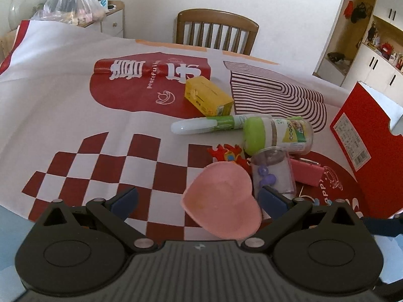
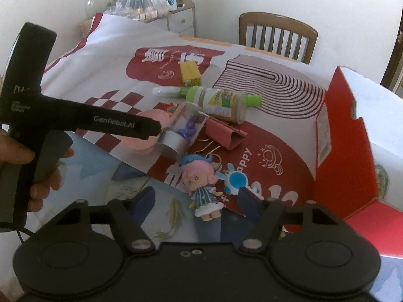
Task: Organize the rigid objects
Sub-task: 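Grasp the pink heart dish with the left tool while the right tool grasps the pink-haired doll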
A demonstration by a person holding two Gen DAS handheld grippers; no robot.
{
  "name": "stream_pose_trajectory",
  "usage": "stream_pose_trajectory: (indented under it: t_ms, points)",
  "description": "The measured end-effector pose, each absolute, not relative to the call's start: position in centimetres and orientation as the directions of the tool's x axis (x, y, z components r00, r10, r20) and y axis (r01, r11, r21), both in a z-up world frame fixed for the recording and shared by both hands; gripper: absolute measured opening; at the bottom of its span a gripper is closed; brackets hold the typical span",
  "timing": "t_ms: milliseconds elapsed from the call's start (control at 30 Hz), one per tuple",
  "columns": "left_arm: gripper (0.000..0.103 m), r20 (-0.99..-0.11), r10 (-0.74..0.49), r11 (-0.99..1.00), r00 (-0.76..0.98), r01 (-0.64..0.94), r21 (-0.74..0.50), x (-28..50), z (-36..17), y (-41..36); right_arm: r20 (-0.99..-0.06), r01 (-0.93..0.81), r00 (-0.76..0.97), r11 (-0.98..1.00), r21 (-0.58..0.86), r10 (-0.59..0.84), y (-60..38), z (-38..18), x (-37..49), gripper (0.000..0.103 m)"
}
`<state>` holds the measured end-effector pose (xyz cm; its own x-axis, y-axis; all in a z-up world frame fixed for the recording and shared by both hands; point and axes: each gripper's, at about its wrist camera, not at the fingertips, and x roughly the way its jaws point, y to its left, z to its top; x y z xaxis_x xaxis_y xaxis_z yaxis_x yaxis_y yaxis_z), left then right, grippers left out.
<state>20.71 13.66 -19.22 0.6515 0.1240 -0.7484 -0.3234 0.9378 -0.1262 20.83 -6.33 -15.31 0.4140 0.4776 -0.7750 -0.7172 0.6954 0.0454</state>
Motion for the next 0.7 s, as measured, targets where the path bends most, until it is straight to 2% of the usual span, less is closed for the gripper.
stream_pose_trajectory:
  t_ms: [333,433,567,700]
  points:
    - [0.102,-0.754,0.148,0.930,0.640,-0.349,-0.114,21.7,-20.0,13.5,-0.801,-0.725,0.384,0.688,0.046,0.459,-5.3,-16.7,21.7,0.051]
    - [0.102,-0.752,0.150,0.937,0.642,-0.334,-0.098,21.7,-20.4,13.0,-0.809,-0.727,0.383,0.686,0.034,0.446,-4.9,-17.1,21.9,0.049]
    - [0.099,-0.746,0.203,0.954,0.635,-0.299,0.005,21.6,-21.2,11.7,-0.813,-0.730,0.389,0.683,0.014,0.433,-4.4,-17.4,21.8,0.049]
    - [0.097,-0.735,0.204,0.958,0.646,-0.288,0.013,21.6,-21.3,11.6,-0.817,-0.727,0.400,0.687,-0.008,0.414,-4.2,-17.7,21.8,0.044]
